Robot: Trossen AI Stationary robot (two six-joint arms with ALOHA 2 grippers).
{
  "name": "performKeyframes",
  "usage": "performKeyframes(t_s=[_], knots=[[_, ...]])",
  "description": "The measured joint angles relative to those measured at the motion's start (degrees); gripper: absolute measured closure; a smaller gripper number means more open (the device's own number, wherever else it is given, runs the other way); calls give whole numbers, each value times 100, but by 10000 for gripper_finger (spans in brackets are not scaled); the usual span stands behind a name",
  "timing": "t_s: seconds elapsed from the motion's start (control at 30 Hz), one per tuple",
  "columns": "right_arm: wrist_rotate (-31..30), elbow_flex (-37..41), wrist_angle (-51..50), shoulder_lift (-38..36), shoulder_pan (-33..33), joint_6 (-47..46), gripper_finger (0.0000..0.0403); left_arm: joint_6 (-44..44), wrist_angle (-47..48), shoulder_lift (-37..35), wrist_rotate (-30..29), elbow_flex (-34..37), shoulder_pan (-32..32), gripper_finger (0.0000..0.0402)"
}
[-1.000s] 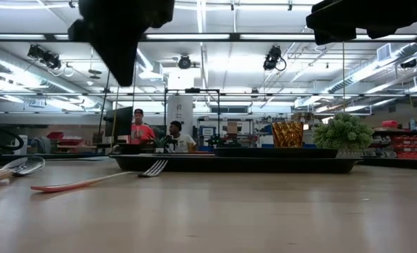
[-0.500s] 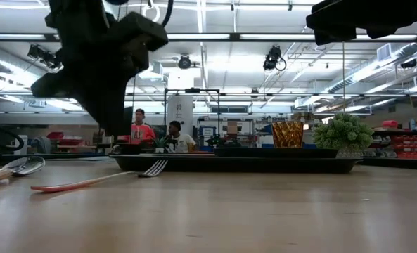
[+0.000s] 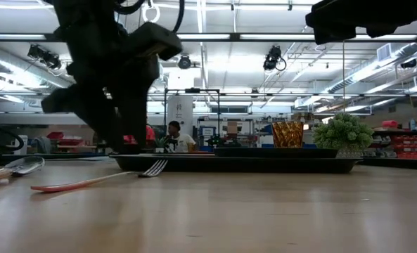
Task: Pick and place plate/cup/fork/spoon on tray
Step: Put the orange fork on the black serving tray to the left of the black plate
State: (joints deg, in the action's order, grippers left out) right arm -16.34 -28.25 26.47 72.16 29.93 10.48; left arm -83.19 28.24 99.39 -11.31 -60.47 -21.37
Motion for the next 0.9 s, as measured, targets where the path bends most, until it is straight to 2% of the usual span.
performKeyframes(t_s=[0.13,0.4,0.6,0.9], knots=[[-2,0,43,0,0,0,300,23,112,217,49,-228,0,239],[0,7,99,33,0,2,300,114,1303,839,5,-1156,-7,254],[61,4,111,157,0,-11,300,116,1405,1167,259,-1228,0,257],[105,2,180,275,0,17,300,172,1358,1227,302,-1226,19,258]])
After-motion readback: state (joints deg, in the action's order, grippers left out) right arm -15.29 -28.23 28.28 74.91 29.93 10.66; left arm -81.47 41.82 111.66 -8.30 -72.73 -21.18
